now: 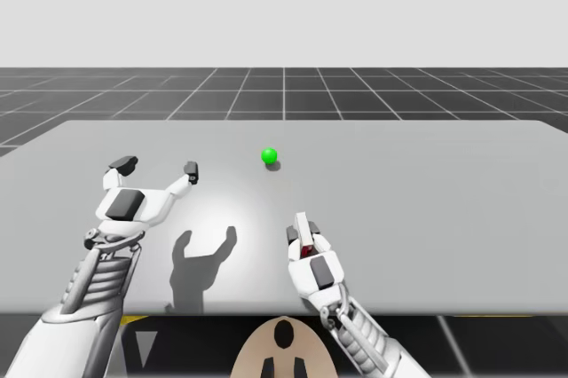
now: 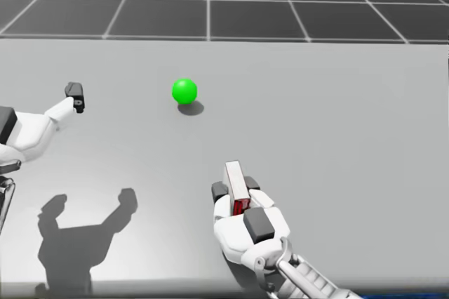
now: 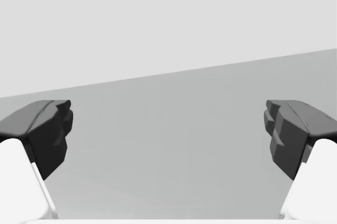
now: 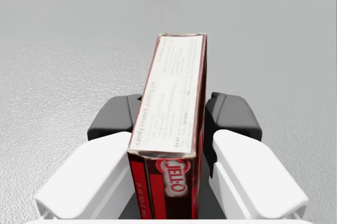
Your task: Watch the red light. When it turns green, pick up the object.
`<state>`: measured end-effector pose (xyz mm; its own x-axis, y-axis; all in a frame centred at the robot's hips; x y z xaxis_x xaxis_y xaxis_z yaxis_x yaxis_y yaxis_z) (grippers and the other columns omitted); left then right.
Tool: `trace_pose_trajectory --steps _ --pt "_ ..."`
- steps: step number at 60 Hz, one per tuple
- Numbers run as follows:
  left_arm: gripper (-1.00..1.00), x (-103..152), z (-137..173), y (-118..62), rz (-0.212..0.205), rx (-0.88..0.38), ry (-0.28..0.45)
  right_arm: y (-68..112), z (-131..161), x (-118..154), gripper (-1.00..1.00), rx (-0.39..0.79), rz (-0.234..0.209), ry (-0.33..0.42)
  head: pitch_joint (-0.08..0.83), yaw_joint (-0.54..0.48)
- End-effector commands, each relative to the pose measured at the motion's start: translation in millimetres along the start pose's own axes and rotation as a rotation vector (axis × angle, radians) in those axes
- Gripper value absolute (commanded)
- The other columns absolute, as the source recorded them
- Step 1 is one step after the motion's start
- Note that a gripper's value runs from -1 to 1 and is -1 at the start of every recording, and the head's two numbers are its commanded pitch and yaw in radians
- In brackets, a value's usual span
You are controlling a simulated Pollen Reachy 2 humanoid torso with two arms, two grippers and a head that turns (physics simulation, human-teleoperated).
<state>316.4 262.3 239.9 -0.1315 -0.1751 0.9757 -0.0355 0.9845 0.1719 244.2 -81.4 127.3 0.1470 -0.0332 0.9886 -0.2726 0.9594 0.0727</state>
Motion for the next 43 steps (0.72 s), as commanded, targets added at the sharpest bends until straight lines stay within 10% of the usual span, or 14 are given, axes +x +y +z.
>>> trace_pose_trajectory --steps 1,19,43 --pt "-1.00 -1 0 -1.1 -0.005 0.003 0.003 44.9 -1 7 0.96 0.034 -0.150 -0.019 0.459 -0.04" --pt "-1.00 -2 0 -1.8 -0.006 0.009 0.005 43.2 8 28 0.97 0.043 -0.157 -0.078 0.309 -0.05" --pt "-1.00 -3 -2 -1.3 -0.003 0.012 0.009 22.7 47 204 0.94 0.087 -0.119 -0.432 0.280 -0.04"
